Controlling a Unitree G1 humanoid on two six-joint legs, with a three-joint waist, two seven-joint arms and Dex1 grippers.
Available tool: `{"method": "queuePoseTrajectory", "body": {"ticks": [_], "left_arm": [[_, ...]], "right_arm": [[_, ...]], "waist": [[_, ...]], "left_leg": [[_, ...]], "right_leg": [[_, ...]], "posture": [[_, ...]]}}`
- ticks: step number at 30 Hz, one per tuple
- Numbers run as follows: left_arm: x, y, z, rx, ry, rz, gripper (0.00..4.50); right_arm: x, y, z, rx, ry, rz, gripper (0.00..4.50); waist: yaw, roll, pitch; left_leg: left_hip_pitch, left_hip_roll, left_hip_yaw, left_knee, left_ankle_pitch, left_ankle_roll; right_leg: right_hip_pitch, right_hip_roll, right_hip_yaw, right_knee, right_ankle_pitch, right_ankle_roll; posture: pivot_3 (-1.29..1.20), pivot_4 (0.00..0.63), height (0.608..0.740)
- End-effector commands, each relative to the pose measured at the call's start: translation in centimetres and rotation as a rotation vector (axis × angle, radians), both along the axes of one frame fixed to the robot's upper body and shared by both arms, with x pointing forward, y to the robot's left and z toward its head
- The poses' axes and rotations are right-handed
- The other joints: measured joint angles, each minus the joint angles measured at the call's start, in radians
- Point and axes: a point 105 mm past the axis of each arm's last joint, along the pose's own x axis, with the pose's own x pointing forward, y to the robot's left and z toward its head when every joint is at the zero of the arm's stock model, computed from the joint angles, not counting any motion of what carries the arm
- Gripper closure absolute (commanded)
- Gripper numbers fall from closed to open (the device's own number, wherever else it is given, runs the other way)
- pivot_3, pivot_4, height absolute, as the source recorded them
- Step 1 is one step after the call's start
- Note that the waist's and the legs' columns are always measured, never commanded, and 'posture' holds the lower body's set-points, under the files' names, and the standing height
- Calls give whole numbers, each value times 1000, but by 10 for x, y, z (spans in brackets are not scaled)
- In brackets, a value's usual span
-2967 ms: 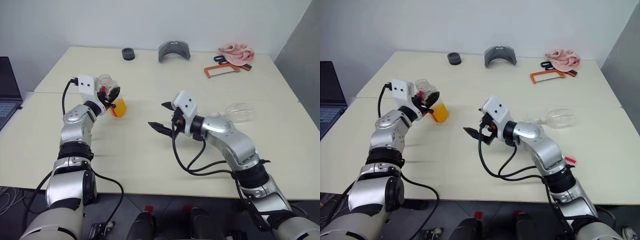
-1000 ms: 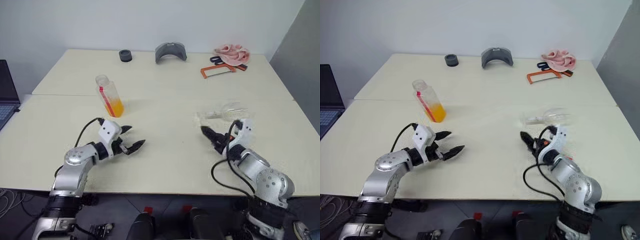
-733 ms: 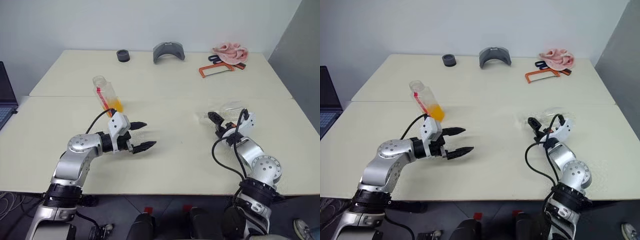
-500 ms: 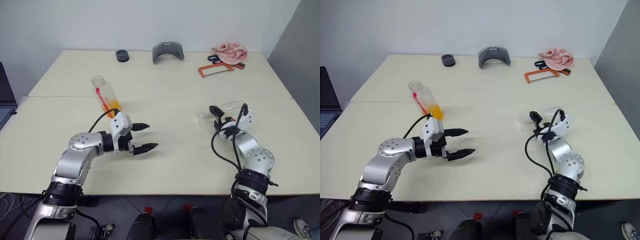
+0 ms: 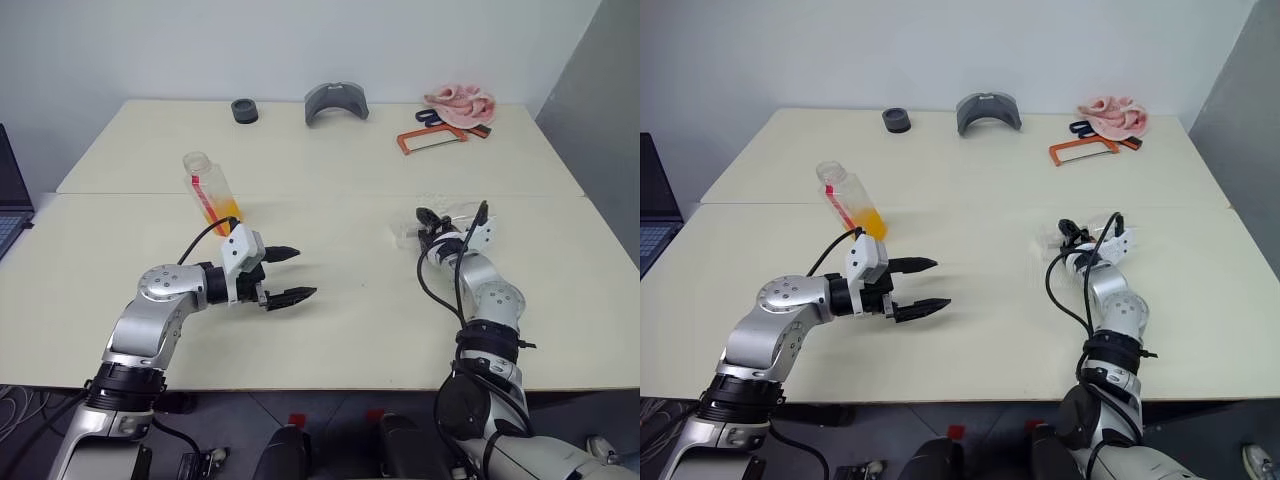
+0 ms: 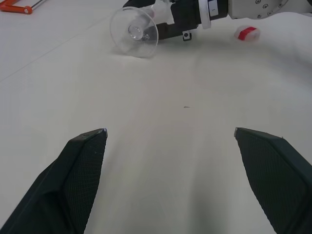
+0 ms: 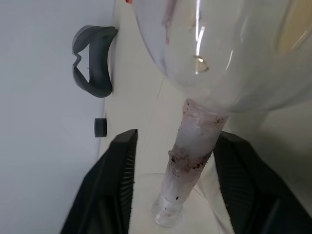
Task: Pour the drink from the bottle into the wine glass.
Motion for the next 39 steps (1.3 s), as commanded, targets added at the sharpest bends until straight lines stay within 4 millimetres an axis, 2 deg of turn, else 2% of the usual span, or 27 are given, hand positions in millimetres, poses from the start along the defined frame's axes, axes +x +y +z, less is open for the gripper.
{"method": "queuePoseTrajectory", "body": {"ticks": [1,4,5,9,12,14,17,20,26,29,31,34,36,39], "left_arm": [[-1,-1,10,-19,-34,-25,0],[-1,1,11,-16,-36,-30,0],[0,2,12,-16,-39,-29,0],[1,3,12,-14,-45,-17,0],[2,4,12,-12,-46,-12,0],[3,4,13,-11,-47,-9,0],[4,5,12,-3,-50,-5,0],[4,6,11,5,-52,5,0],[4,11,10,12,-52,24,0],[4,13,11,12,-57,42,0],[8,17,13,4,-71,81,0],[17,29,20,-22,-110,192,0],[18,37,24,-40,-124,243,0],[12,39,27,-48,-131,259,0]], "right_arm": [[1,3,12,24,-47,9,3351],[0,7,19,33,-82,28,4359],[0,9,24,24,-100,39,4373],[-3,12,40,-207,-211,79,4373],[-6,20,45,-616,-345,117,4373],[-10,30,36,-914,-436,168,4373],[-16,41,10,-1133,-491,246,4373],[-25,50,-11,-1271,-531,324,4373],[-35,49,-38,-1399,-547,361,4373],[-37,55,-40,-1465,-617,374,4373],[-34,62,-33,-1467,-680,381,4373],[-25,75,-6,-1393,-779,324,4373],[-20,92,7,-1369,-844,341,4373],[-16,123,10,-1317,-901,452,4373]], "waist": [[0,0,0],[0,1,0],[0,1,1],[-1,3,2],[-3,3,2],[-7,3,2],[-15,3,2],[-17,2,1],[-17,1,1],[-17,0,0],[-18,0,0],[-21,-1,0],[-26,-1,0],[-29,-1,0]], "left_leg": [[0,0,0,0,0,0],[0,0,1,-1,0,0],[1,0,1,-2,0,0],[1,0,1,-4,0,0],[1,0,1,-6,0,0],[1,0,2,-7,0,0],[1,0,2,-8,0,0],[2,0,2,-8,1,0],[3,1,2,-8,1,0],[5,1,2,-8,1,0],[5,1,2,-8,1,0],[6,1,4,-8,1,0],[9,2,7,-8,1,0],[11,2,10,-9,1,0]], "right_leg": [[0,0,0,0,0,0],[0,0,0,0,0,0],[0,0,0,0,0,0],[-1,0,1,-1,0,0],[-1,0,1,-2,0,0],[-1,0,1,-3,0,0],[-1,0,0,-5,0,0],[-1,0,0,-5,0,0],[0,0,1,-4,0,0],[1,0,1,-4,0,0],[1,0,1,-4,0,0],[1,0,1,-4,0,0],[1,0,3,-4,0,0],[1,0,4,-2,0,-1]], "posture": [[0,150,740],[0,150,740],[0,150,740],[0,150,740],[0,150,740],[0,150,740],[0,150,740],[0,150,740],[0,150,740],[0,150,740],[0,150,740],[0,150,740],[0,150,740],[0,150,740]]}}
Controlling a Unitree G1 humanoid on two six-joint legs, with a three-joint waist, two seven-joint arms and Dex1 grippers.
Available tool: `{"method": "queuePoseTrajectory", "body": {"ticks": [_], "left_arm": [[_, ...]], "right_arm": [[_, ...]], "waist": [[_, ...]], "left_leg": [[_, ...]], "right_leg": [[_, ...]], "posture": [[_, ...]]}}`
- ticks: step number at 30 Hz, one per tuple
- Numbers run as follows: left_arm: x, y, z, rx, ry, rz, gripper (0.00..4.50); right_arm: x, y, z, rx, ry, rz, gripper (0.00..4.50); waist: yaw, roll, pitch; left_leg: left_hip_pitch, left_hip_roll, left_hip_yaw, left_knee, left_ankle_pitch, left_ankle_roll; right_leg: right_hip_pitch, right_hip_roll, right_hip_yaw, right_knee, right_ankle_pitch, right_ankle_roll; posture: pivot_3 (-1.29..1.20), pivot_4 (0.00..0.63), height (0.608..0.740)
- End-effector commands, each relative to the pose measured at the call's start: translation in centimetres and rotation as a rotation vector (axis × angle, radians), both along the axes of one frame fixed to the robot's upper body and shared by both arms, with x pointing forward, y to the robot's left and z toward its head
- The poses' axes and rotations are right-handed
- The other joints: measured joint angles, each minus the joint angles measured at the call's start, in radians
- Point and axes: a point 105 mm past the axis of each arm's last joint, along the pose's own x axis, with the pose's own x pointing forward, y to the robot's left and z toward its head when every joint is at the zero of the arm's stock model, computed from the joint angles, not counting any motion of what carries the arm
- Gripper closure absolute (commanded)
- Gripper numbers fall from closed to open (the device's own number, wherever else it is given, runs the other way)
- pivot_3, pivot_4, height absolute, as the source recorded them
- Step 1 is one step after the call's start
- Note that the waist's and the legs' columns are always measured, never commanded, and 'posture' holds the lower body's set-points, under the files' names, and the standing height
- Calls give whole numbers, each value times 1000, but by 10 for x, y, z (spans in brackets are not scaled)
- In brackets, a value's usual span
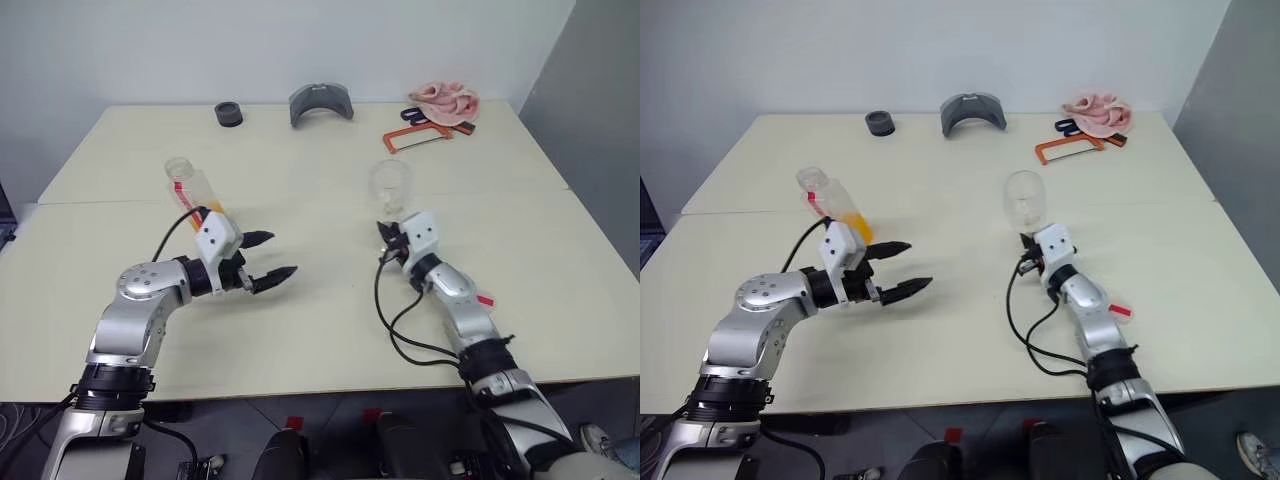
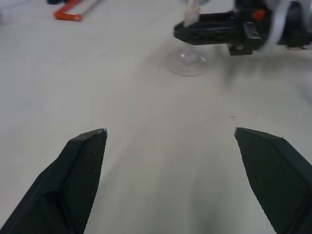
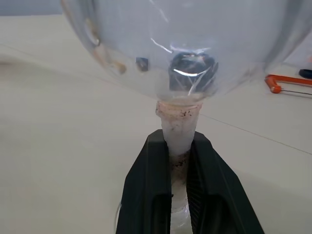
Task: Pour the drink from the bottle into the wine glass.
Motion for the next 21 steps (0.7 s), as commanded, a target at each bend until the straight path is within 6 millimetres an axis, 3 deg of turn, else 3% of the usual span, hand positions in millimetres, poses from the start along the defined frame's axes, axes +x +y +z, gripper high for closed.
{"method": "queuePoseTrajectory", "body": {"ticks": [1,8,21], "left_arm": [[-7,2,14,-11,-51,11,0],[-17,13,31,-28,-99,85,0],[-28,14,67,-64,-152,111,0]], "right_arm": [[-2,43,13,-5,-17,169,4373],[1,73,2,-30,59,266,4373],[-1,80,-11,-53,107,304,4373]], "waist": [[-2,0,0],[7,0,0],[6,0,0]], "left_leg": [[0,0,0,-1,0,0],[-1,1,-1,0,0,0],[1,1,0,0,0,0]], "right_leg": [[0,0,0,0,0,0],[0,-2,-1,1,0,-1],[0,-2,-1,1,0,-1]], "posture": [[0,150,740],[0,150,740],[0,150,740]]}}
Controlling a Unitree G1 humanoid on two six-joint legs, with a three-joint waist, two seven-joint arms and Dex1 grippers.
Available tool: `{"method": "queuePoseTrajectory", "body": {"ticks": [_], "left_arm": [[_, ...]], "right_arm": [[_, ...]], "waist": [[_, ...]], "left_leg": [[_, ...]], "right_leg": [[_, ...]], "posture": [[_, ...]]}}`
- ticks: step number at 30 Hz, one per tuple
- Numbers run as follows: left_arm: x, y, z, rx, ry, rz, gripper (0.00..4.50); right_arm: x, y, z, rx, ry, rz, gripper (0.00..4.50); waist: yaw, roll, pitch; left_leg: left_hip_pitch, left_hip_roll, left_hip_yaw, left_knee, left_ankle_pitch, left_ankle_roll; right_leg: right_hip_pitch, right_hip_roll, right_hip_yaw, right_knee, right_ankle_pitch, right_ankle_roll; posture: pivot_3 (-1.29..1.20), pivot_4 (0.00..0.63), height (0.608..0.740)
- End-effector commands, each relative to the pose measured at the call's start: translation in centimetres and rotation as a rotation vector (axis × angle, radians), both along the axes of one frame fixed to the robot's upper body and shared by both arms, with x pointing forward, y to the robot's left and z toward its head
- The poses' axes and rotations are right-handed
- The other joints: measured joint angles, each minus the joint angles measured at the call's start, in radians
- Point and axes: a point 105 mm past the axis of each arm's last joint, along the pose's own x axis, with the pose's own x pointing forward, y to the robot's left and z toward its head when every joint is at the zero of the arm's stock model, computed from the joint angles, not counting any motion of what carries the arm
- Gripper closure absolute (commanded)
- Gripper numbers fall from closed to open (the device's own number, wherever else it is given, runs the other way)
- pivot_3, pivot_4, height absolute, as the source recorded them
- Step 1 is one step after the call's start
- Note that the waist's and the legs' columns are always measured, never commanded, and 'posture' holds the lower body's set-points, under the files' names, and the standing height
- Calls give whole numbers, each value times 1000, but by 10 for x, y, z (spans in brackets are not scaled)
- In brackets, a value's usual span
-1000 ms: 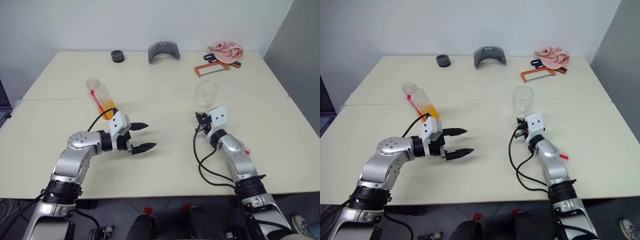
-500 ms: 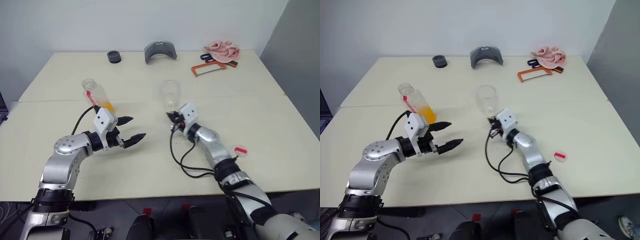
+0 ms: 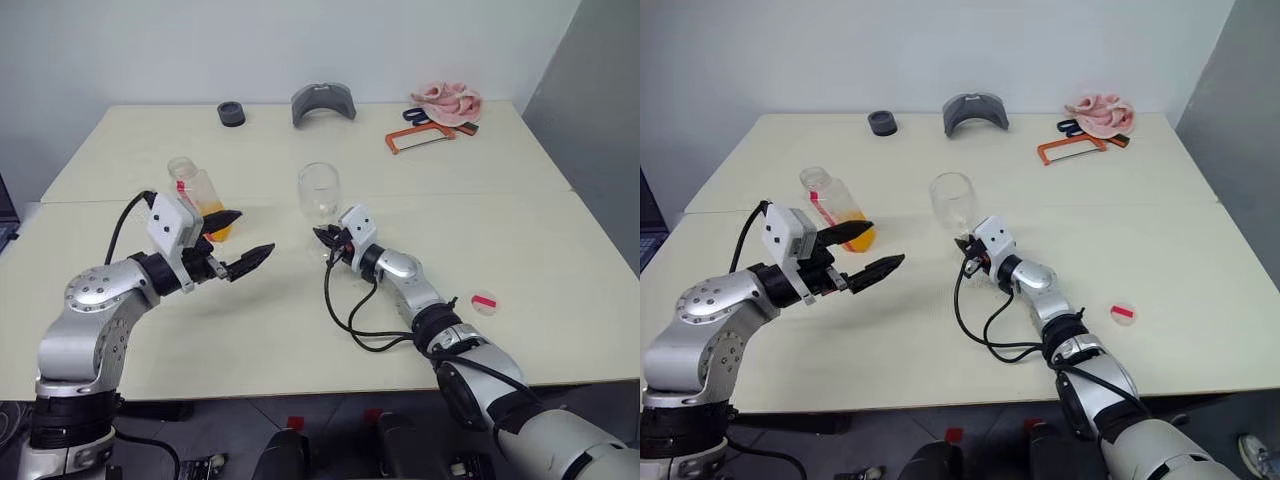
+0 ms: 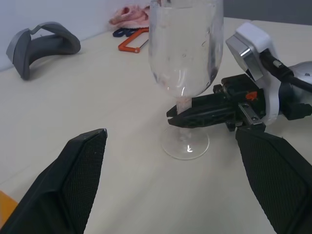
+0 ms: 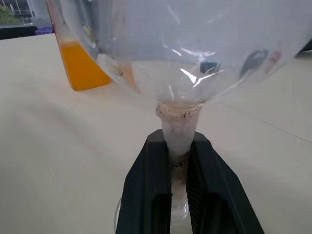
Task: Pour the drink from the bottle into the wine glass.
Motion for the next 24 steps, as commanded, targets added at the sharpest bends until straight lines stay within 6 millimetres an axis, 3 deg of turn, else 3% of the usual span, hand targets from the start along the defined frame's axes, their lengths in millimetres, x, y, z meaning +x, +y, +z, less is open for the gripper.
{"method": "queuePoseTrajectory", "body": {"ticks": [1,12,24], "left_arm": [[-3,1,22,10,-70,1,0],[3,-4,30,35,-99,-30,0],[5,-6,21,53,-90,-47,0]], "right_arm": [[-2,5,-7,-25,29,24,4373],[-4,9,-6,-5,35,35,4373],[-5,6,-7,1,37,42,265]], "waist": [[0,0,0],[-1,0,0],[0,0,0]], "left_leg": [[0,0,0,0,0,0],[1,0,1,0,0,0],[0,0,1,0,0,0]], "right_leg": [[0,0,0,0,0,0],[0,1,0,0,0,0],[0,0,0,0,0,0]], "posture": [[0,150,740],[0,150,740],[0,150,740]]}}
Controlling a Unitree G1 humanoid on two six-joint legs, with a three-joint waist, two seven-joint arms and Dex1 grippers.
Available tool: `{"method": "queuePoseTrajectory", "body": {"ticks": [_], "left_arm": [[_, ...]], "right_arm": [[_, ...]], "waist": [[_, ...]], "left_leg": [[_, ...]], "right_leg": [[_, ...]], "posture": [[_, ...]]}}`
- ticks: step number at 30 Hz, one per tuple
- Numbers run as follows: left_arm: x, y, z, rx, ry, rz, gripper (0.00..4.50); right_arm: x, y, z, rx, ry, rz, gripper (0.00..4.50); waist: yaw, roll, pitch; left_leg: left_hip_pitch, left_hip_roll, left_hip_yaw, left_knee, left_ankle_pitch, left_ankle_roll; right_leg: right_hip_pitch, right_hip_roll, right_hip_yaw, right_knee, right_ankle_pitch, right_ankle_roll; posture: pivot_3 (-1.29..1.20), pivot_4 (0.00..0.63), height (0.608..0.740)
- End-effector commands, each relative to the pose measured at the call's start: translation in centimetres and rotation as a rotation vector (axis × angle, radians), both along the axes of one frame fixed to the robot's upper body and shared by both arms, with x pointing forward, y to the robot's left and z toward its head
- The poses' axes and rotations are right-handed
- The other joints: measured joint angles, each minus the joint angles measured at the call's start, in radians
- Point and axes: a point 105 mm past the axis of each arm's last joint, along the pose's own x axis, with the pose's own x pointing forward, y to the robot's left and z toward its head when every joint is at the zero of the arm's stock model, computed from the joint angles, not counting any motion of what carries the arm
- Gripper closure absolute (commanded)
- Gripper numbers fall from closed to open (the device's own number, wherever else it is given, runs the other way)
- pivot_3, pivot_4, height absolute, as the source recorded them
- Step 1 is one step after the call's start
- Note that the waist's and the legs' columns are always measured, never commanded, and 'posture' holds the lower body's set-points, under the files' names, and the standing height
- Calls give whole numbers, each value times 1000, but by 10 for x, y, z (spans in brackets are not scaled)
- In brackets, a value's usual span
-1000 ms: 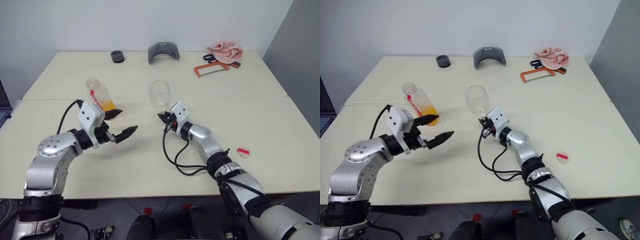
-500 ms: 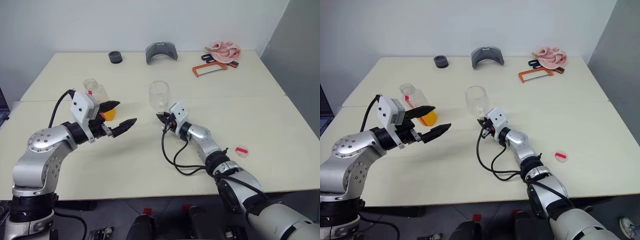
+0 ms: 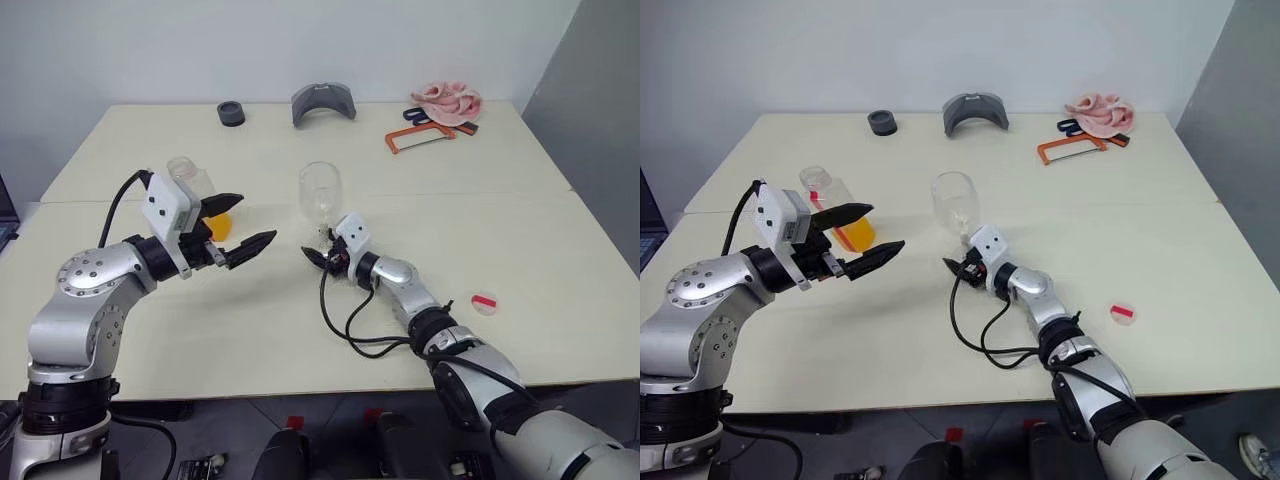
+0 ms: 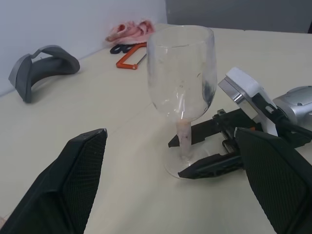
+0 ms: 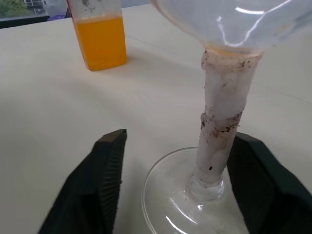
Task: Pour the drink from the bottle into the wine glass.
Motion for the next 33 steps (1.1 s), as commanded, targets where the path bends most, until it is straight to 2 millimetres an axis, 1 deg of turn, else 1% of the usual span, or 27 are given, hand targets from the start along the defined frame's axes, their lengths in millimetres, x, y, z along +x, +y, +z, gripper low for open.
{"method": "queuePoseTrajectory", "body": {"ticks": [1,6,10,12,13,15,16,17,19,22,24,25,28,33], "left_arm": [[-1,-2,4,22,-33,-11,0],[0,-2,2,19,-32,-13,0],[-2,-2,-2,-9,-22,-1,0],[-3,1,-10,-22,-9,25,0],[-4,2,-15,-25,6,35,0],[-6,5,-24,-33,24,62,0],[-5,9,-31,-39,32,101,0],[-4,15,-37,-46,42,141,0],[0,38,-56,-46,60,292,0],[-2,70,-75,-55,66,462,0],[-1,88,-81,-62,48,565,0],[1,94,-81,-64,34,598,0],[10,103,-76,-78,5,642,0],[25,97,-60,-91,-30,574,0]], "right_arm": [[0,2,8,18,-25,9,34],[-4,-1,0,-8,-12,36,34],[-8,-23,-13,-53,-6,39,34],[-13,-41,-18,-75,-16,45,34],[-19,-50,-20,-91,-16,61,34],[-29,-61,-21,-125,-27,90,34],[-37,-67,-19,-144,-34,114,34],[-45,-72,-16,-159,-45,135,34],[-62,-84,-2,-156,-63,168,34],[-92,-92,22,-152,-76,234,34],[-110,-90,37,-145,-85,273,34],[-115,-89,41,-141,-86,282,34],[-123,-84,51,-134,-85,289,34],[-127,-80,64,-101,-85,269,34]], "waist": [[0,0,0],[0,0,0],[2,0,0],[6,0,0],[9,0,0],[18,0,0],[25,0,0],[32,0,0],[44,0,0],[47,0,0],[44,0,0],[43,-1,0],[49,-1,0],[56,-2,0]], "left_leg": [[0,0,0,0,0,0],[0,0,0,0,0,0],[0,0,0,0,0,0],[0,-1,0,0,0,0],[0,-1,-1,0,0,0],[-1,-2,-2,0,0,0],[-1,-2,-2,0,0,0],[-1,-3,-2,0,0,0],[-2,-3,-3,0,0,0],[-3,-2,-3,0,0,0],[-3,-1,-2,0,0,0],[-3,0,-3,0,0,0],[-3,1,-6,0,0,0],[-2,-1,-8,1,0,0]], "right_leg": [[0,0,0,0,0,0],[0,0,0,0,0,0],[0,0,0,0,0,0],[0,-1,0,0,0,0],[1,-1,0,0,0,0],[1,-2,-1,-1,0,0],[1,-3,-1,-1,0,0],[1,-3,-1,-2,0,0],[2,-3,-2,-4,0,0],[1,-6,-2,-5,0,0],[0,-6,-2,-5,0,0],[1,-5,-2,-5,0,0],[2,-2,-4,-6,0,0],[4,-1,-7,-7,0,0]], "posture": [[0,150,740],[0,150,740],[0,150,740],[0,150,740],[0,150,740],[0,150,740],[0,150,740],[0,150,740],[0,150,740],[0,150,740],[0,150,740],[0,150,740],[0,150,740],[0,150,740]]}}
